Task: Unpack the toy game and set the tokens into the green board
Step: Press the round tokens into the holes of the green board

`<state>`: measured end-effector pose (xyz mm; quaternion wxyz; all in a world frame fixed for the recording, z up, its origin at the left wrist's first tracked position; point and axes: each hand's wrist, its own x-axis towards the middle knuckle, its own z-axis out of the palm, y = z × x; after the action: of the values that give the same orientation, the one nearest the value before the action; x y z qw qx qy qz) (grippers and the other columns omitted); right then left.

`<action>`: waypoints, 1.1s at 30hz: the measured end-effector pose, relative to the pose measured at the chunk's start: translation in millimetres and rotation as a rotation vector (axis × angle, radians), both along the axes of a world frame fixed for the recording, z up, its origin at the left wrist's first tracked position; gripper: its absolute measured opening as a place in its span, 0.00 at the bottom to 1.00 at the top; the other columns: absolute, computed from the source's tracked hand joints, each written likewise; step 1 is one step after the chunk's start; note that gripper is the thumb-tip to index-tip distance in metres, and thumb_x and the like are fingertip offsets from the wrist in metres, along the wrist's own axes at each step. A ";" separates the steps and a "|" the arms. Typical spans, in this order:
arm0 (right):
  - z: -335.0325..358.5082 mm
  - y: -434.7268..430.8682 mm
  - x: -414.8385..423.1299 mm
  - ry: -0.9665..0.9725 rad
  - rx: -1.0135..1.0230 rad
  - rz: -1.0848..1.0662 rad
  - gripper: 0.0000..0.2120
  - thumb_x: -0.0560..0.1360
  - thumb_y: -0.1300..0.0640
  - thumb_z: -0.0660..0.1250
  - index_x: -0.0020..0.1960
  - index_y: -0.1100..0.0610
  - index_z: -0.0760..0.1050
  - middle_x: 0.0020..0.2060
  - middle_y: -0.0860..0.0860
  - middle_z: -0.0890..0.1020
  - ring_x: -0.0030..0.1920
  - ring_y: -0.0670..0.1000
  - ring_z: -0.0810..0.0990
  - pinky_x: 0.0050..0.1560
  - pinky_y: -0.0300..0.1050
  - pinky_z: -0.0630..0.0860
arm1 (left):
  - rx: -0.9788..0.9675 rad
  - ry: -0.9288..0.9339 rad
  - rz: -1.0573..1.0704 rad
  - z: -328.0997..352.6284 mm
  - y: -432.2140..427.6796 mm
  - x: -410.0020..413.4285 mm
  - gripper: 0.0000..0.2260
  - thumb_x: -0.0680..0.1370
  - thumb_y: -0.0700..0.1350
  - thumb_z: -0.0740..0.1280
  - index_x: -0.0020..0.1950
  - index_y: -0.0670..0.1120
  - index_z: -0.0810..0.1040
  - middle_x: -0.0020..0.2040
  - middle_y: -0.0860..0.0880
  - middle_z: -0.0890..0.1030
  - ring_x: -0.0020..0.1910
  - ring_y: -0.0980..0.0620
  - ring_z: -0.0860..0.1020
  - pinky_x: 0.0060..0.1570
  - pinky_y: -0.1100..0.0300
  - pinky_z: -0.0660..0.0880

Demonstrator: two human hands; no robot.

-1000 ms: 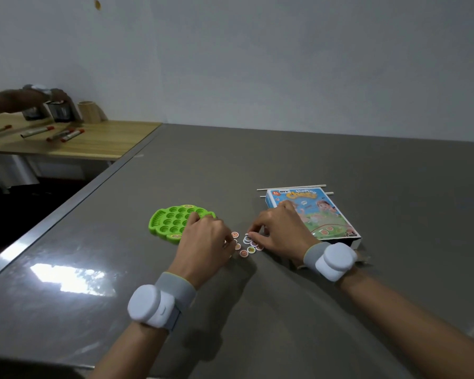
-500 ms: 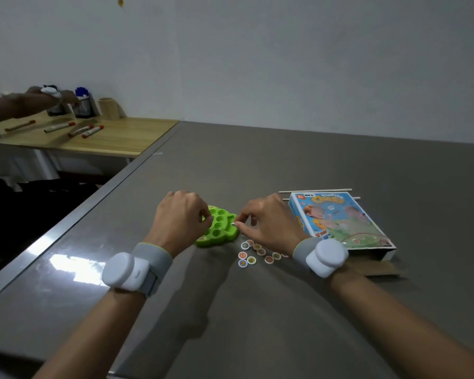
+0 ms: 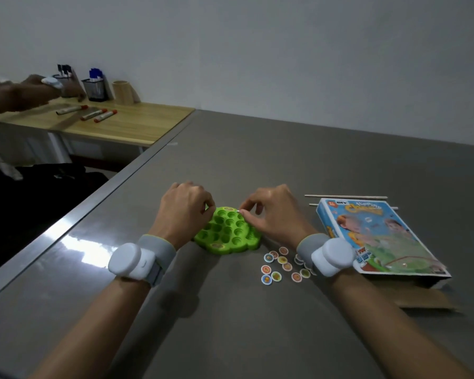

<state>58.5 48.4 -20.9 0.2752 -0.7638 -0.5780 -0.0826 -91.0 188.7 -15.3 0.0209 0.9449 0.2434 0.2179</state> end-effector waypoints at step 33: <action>6.2 -31.0 10.4 -0.133 -0.099 -0.004 0.06 0.74 0.50 0.68 0.46 0.49 0.84 0.40 0.46 0.83 0.42 0.47 0.80 0.53 0.46 0.67 | -0.077 -0.091 -0.131 -3.4 -35.2 7.1 0.06 0.73 0.49 0.70 0.48 0.51 0.84 0.39 0.52 0.82 0.47 0.49 0.78 0.46 0.57 0.70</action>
<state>68.8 17.4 -14.8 0.1979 -0.7704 -0.5969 -0.1051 -83.8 153.6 -18.7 0.0826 0.9464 0.1882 0.2493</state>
